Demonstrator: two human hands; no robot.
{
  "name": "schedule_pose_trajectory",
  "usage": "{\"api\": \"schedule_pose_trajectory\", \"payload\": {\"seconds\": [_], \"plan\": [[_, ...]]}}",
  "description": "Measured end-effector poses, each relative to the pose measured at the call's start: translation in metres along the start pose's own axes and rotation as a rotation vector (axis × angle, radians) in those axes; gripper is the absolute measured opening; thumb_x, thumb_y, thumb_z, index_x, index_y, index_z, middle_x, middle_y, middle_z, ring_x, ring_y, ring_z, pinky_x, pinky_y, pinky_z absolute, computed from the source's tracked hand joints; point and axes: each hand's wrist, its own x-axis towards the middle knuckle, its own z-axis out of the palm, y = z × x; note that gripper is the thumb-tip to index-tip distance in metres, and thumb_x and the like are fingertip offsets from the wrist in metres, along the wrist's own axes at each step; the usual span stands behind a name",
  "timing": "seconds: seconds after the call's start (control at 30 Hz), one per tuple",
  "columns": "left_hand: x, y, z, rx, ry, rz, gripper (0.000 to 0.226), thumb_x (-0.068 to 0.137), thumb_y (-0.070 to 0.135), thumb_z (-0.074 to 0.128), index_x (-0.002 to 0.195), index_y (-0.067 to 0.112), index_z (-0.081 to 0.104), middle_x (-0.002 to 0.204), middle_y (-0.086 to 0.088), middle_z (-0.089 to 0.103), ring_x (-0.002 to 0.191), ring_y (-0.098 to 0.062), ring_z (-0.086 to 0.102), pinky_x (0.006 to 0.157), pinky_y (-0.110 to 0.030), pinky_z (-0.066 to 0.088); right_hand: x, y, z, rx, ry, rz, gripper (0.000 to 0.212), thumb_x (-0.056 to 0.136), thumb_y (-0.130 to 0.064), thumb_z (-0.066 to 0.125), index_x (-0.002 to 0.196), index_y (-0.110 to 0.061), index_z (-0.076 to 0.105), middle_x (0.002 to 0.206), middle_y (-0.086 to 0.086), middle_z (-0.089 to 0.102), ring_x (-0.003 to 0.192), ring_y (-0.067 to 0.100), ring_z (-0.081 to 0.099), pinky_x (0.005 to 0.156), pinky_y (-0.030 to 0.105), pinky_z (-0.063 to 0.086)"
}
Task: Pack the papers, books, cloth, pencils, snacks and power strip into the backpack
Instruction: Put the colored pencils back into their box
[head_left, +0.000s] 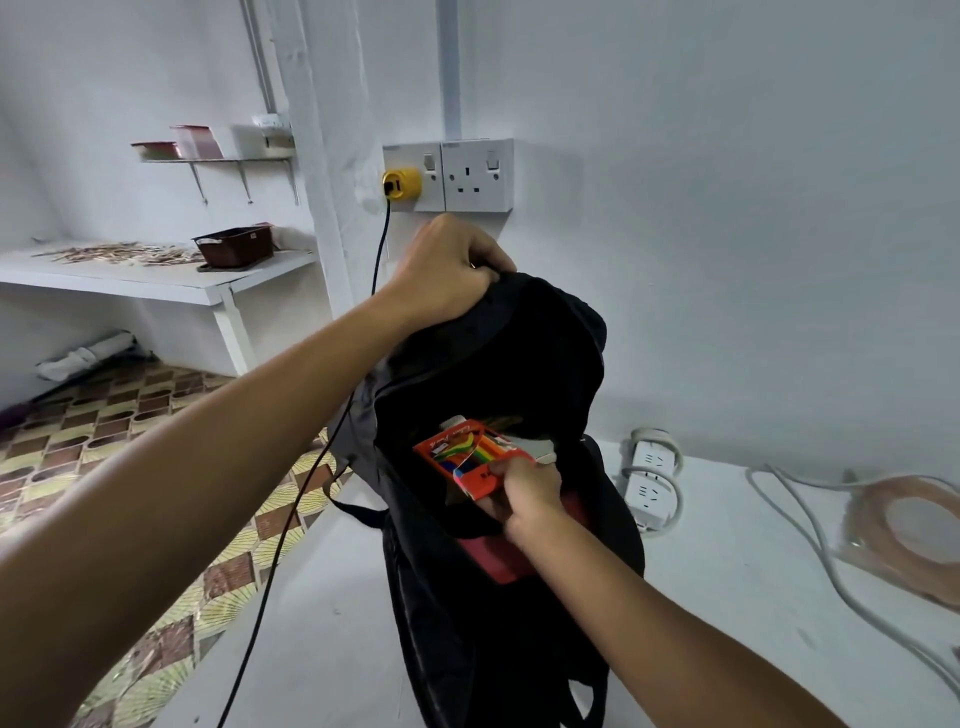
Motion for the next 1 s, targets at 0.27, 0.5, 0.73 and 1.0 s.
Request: {"api": "schedule_pose_trajectory", "payload": {"seconds": [0.27, 0.5, 0.73, 1.0], "plan": [[0.002, 0.005, 0.0, -0.009, 0.012, 0.019, 0.028, 0.078, -0.003, 0.059, 0.088, 0.015, 0.078, 0.087, 0.001, 0.074, 0.081, -0.008, 0.067, 0.081, -0.022, 0.054, 0.028, -0.002, 0.037, -0.002, 0.072, -0.014, 0.026, 0.084, 0.006, 0.054, 0.109, -0.001, 0.058, 0.084, 0.014, 0.062, 0.067, 0.026, 0.065, 0.055, 0.038, 0.059], [0.0, 0.007, -0.004, 0.0, 0.026, 0.019, 0.029, 0.078, -0.003, 0.059, 0.09, 0.015, 0.078, 0.08, 0.009, 0.068, 0.073, 0.004, 0.061, 0.068, 0.002, 0.043, 0.052, -0.008, 0.047, -0.006, 0.163, -0.041, 0.023, 0.088, 0.004, 0.055, 0.11, -0.002, 0.056, 0.094, 0.02, 0.063, 0.079, 0.034, 0.068, 0.062, 0.042, 0.059], [-0.005, 0.009, -0.009, 0.008, 0.027, 0.038, 0.028, 0.078, -0.004, 0.06, 0.09, 0.014, 0.078, 0.079, 0.014, 0.065, 0.069, 0.009, 0.059, 0.068, 0.004, 0.04, 0.067, -0.025, 0.056, 0.092, 0.087, -0.079, 0.008, 0.089, 0.007, 0.053, 0.085, 0.004, 0.06, 0.07, 0.013, 0.062, 0.062, 0.024, 0.063, 0.077, 0.042, 0.059], [-0.008, 0.007, -0.007, -0.023, 0.034, 0.019, 0.026, 0.079, -0.002, 0.062, 0.09, 0.015, 0.078, 0.076, 0.016, 0.064, 0.073, 0.01, 0.06, 0.072, 0.0, 0.045, 0.091, -0.036, 0.051, -0.316, -0.02, 0.023, 0.024, 0.093, -0.022, 0.05, 0.078, -0.005, 0.057, 0.066, 0.011, 0.061, 0.057, 0.021, 0.056, 0.05, 0.029, 0.044]]}}
